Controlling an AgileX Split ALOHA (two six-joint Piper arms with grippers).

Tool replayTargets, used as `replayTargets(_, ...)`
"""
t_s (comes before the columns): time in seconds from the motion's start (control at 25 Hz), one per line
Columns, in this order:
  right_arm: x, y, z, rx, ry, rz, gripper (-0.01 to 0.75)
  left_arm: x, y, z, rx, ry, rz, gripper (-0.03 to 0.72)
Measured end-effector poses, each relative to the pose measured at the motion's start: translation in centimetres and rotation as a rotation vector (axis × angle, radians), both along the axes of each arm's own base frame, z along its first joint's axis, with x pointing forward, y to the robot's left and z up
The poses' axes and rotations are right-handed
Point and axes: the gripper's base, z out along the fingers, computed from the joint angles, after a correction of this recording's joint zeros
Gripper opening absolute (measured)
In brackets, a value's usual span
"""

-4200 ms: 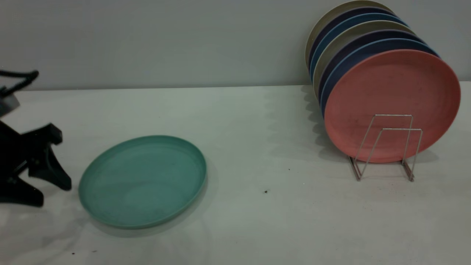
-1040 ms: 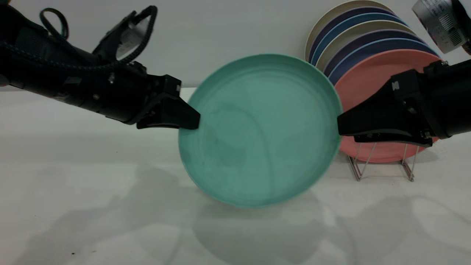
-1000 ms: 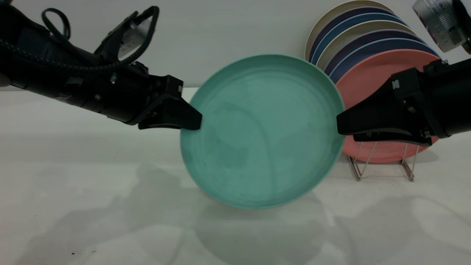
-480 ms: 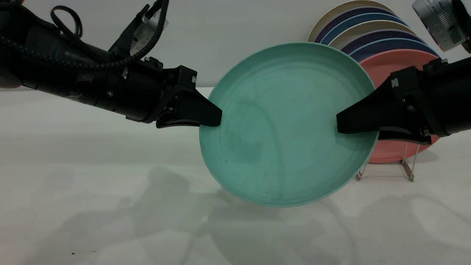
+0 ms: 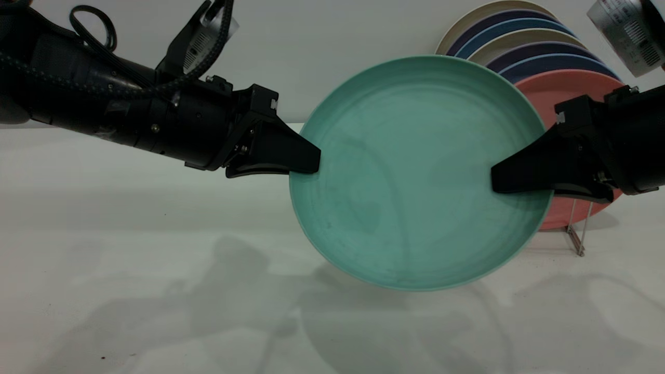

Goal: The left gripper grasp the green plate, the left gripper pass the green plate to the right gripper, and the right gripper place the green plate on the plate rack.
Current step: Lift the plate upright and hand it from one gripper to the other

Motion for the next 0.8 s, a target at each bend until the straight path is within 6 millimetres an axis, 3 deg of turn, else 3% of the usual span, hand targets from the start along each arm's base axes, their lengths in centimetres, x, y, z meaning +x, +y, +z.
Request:
replayTargets(0.12, 0.0, -0.1, -0.1, -0.012, 0.002, -0.007, 0.066, -0.1, -0.1, 0.1, -0.015, 0.001, -0.011, 0.068)
replayTargets(0.24, 0.1, -0.2, -0.2, -0.026, 0.004, -0.014, 0.066, -0.3, -0.3, 0.3, -0.044, 0.004, -0.032, 0.147)
replayTargets(0.48, 0.1, -0.2, -0.2, -0.033, 0.004, -0.014, 0.066, -0.7, -0.5, 0.5, -0.068, 0.005, -0.084, 0.431)
replayTargets(0.6, 0.0, -0.2, -0.2, -0.042, -0.002, 0.0, 0.066, -1.1, -0.5, 0.3, -0.043, -0.001, -0.14, 0.523)
replayTargets(0.8, -0.1, -0.1, -0.3, -0.048, -0.008, 0.022, 0.066, -1.9, 0.0, -0.1, 0.028, -0.003, -0.279, 0.564)
